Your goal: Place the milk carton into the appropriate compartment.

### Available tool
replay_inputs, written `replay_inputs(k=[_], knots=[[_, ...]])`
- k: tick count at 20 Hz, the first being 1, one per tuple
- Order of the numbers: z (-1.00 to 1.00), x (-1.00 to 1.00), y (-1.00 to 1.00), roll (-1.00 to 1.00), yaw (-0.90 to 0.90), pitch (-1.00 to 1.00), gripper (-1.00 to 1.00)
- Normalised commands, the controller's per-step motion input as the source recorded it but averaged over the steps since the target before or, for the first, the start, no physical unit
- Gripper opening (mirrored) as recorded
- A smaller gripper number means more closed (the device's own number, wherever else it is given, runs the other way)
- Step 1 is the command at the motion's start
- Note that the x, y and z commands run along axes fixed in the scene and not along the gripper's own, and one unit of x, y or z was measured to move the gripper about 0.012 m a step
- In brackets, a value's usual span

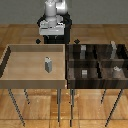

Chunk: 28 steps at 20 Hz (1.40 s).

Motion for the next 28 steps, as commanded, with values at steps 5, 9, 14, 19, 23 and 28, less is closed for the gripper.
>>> replay_inputs(k=[5, 9, 14, 19, 23, 28], knots=[[0.00, 0.00, 0.00, 0.00, 0.00, 0.00, 1.00], [0.00, 0.00, -0.50, 0.00, 0.00, 0.00, 1.00], [0.00, 0.00, 0.00, 0.00, -0.38, 0.00, 1.00], [0.00, 0.00, 0.00, 0.00, -0.71, 0.00, 1.00], [0.00, 0.00, 0.00, 0.00, 0.00, 0.00, 1.00], [0.00, 0.40, 0.00, 0.00, 0.00, 0.00, 1.00]])
